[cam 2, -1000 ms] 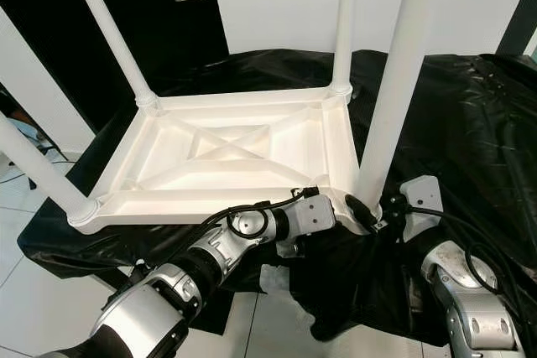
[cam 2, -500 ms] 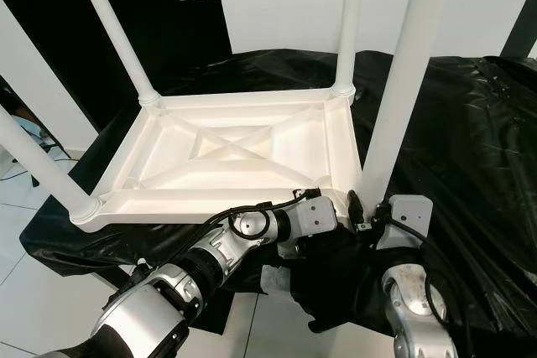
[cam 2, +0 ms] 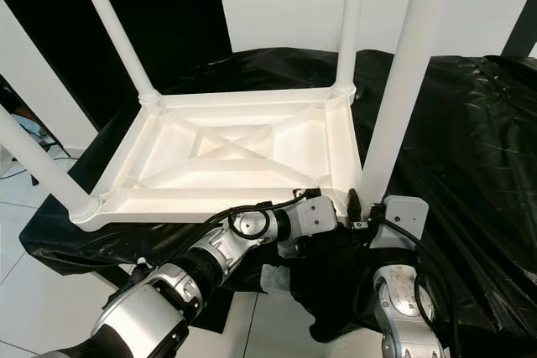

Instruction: Building children table

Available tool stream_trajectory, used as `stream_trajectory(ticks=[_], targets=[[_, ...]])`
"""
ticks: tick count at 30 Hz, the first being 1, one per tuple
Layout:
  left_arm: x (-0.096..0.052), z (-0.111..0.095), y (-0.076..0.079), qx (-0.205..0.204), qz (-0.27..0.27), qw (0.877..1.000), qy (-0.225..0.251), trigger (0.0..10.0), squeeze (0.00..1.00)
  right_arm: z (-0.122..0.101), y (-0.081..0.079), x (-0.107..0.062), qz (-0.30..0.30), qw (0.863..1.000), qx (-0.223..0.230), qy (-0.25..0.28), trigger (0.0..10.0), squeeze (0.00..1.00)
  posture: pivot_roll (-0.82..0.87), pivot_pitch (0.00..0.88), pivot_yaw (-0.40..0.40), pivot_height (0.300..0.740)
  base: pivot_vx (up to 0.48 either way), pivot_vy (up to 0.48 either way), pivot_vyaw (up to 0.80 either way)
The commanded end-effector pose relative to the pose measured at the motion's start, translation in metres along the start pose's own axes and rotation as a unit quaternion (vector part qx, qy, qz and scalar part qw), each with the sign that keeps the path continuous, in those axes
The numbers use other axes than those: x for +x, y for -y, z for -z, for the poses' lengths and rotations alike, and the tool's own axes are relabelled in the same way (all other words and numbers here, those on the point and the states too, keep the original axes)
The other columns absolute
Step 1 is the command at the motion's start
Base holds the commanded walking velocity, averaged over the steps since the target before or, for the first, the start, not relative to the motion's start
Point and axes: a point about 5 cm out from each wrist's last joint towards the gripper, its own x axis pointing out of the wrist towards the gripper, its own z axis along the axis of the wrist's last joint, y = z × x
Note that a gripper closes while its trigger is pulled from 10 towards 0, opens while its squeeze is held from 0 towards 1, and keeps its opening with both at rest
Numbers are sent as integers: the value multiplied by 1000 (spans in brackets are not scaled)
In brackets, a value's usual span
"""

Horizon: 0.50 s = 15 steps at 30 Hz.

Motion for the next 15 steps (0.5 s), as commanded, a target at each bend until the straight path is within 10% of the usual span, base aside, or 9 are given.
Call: stream_trajectory(ticks=[1, 5, 6, 15], targets=[[-3, 46, 37, -61, 6, 992, -109, 10000, 0, -1, -6, 4, -38, 999, 10, 4, 10000, 1000, 34, 0, 73, 740, 0, 0, 0], [-3, 45, 36, -61, 5, 992, -107, 10000, 0, -10, 0, 14, -84, 996, -9, 26, 10000, 1000, 33, 0, 74, 740, 0, 0, 0], [-3, 45, 36, -61, 5, 992, -107, 10000, 0, -12, 3, 18, -99, 995, -15, 27, 10000, 0, 26, 0, 81, 740, 0, 0, 0], [-4, 47, 37, -57, 10, 992, -109, 10000, 0, 2, 9, 20, -254, 966, -34, -41, 10000, 0, 31, 0, 84, 740, 0, 0, 0]])
